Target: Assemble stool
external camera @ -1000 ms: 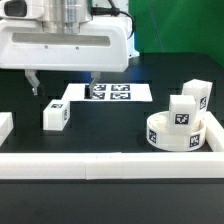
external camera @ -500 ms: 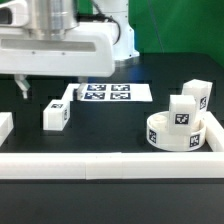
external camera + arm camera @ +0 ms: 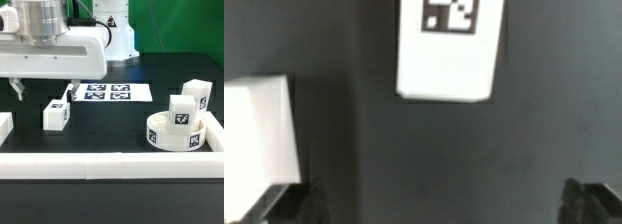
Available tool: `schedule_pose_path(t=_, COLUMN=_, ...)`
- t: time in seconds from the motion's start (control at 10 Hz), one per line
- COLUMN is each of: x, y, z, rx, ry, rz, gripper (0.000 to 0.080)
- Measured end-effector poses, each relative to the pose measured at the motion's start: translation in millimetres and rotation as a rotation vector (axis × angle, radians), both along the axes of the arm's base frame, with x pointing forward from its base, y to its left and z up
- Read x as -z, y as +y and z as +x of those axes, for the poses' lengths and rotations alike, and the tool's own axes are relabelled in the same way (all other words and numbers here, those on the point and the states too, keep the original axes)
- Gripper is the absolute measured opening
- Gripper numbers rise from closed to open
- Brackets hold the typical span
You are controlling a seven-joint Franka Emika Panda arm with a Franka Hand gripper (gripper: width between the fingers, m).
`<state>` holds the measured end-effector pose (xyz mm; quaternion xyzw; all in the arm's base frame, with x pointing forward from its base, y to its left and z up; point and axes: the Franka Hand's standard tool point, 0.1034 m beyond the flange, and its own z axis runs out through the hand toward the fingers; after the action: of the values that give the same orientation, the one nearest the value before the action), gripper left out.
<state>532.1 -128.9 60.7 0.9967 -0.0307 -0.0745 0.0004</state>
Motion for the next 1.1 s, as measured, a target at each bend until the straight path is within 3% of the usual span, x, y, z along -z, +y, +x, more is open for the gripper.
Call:
schedule_pose_path(t=0.3, x=8.5, y=-9.7, z=-1.4, rx=0.011, ry=0.171, rz=0.019, gripper=0.0649)
schedule_pose_path(t=0.6, x=10.5, y=-4.1, z=-10.9, rx=0.009, ry=0.384, rz=0.075, gripper=0.0649)
schedule_pose_path(t=1.0, x=22.1, y=3.0, z=-22.7, rx=0.015, ry=0.682, rz=0.093, gripper=0.0649)
schedule_pose_path(t=1.1, x=26.2, y=0.4, z=-25.1, rx=0.012, ry=0.739, rz=0.071, gripper=0.0649)
